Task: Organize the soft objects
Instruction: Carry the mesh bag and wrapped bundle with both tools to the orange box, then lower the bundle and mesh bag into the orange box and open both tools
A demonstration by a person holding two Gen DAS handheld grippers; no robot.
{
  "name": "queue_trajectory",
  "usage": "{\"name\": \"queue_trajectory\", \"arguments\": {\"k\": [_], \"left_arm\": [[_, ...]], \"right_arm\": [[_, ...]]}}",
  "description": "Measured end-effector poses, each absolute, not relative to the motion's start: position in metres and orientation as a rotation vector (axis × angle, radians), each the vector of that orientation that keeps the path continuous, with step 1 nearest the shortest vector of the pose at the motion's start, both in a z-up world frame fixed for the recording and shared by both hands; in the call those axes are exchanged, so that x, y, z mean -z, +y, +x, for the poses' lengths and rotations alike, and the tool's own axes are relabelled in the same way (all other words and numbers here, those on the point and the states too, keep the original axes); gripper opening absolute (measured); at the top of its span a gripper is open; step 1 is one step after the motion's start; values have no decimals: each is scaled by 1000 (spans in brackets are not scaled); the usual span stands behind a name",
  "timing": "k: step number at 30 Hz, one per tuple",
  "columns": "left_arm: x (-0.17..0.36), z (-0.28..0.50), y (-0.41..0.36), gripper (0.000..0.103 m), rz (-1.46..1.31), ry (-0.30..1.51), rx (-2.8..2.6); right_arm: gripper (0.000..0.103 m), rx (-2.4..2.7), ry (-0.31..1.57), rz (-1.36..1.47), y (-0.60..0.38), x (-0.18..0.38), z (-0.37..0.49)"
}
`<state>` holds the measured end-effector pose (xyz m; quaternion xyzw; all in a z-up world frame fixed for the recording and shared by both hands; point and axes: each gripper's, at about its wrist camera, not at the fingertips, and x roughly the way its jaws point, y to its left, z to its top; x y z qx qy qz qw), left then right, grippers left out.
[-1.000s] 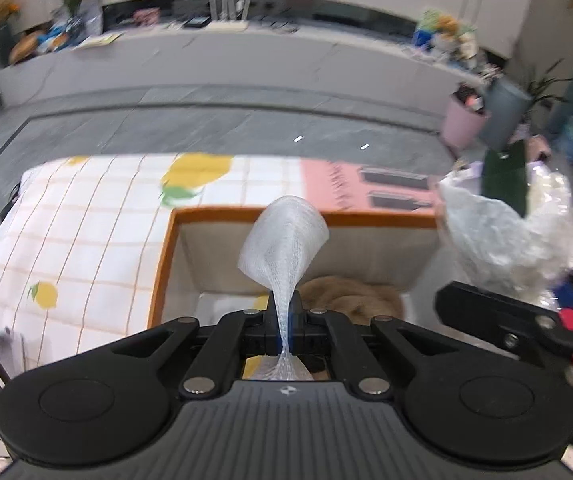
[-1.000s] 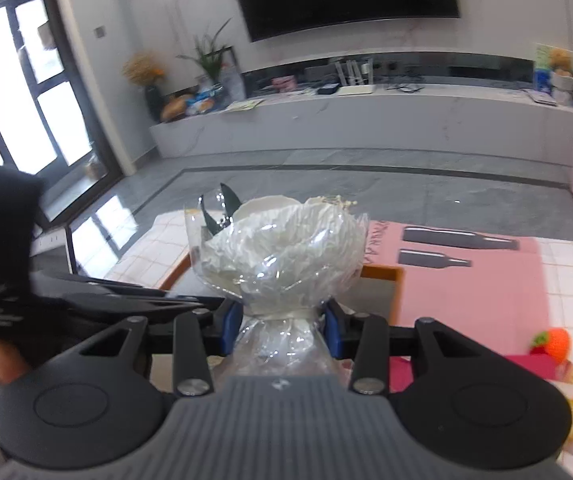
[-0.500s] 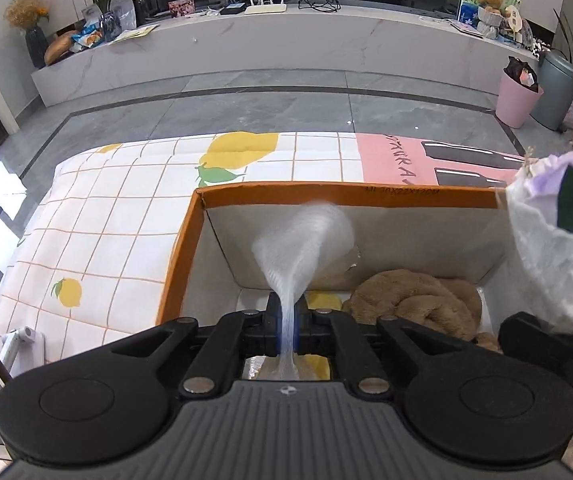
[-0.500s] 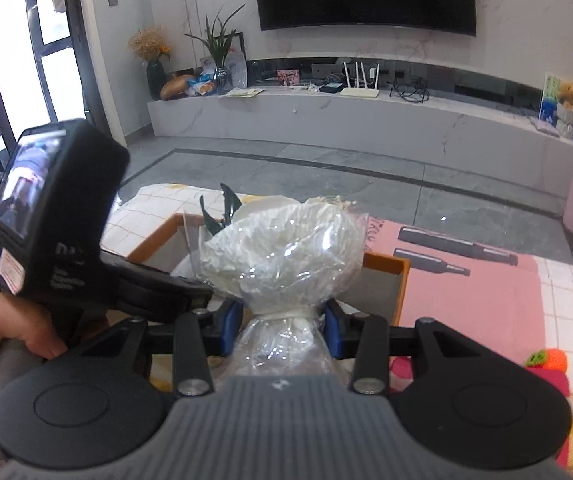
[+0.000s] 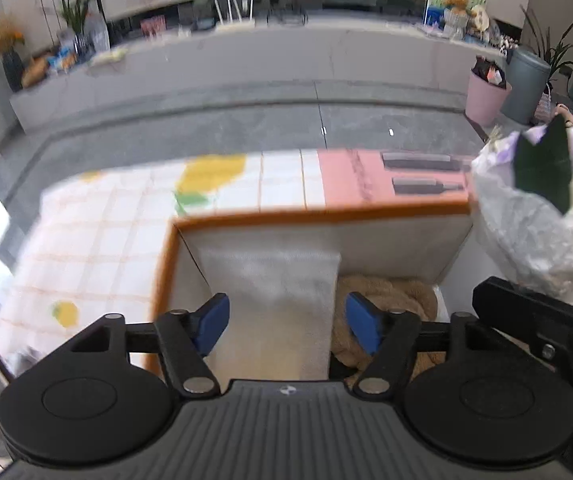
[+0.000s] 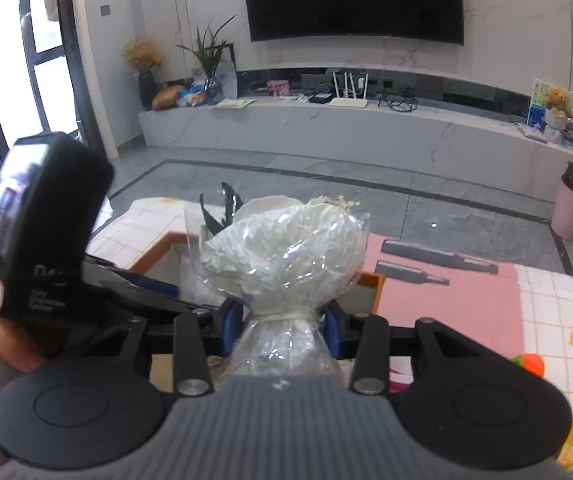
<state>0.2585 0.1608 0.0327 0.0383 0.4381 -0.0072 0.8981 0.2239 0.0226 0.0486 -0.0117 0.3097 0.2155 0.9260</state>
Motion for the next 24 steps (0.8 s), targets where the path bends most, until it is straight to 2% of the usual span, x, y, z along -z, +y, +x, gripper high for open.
{"name": "queue_trajectory", "arguments": {"k": [6, 11, 17, 24], "left_arm": [[-72, 252, 178, 80, 19, 859, 42], [-87, 253, 206, 80, -43, 838, 43], [-75, 253, 238, 80, -173, 867, 81], [-53, 249, 241, 80, -169, 893, 105]], "right_arm": [[42, -459, 625, 51, 25, -74, 226], [42, -492, 704, 137, 38, -78, 243], [42, -424, 873, -7, 71, -36, 262], [41, -288, 1040, -199, 96, 11, 277]]}}
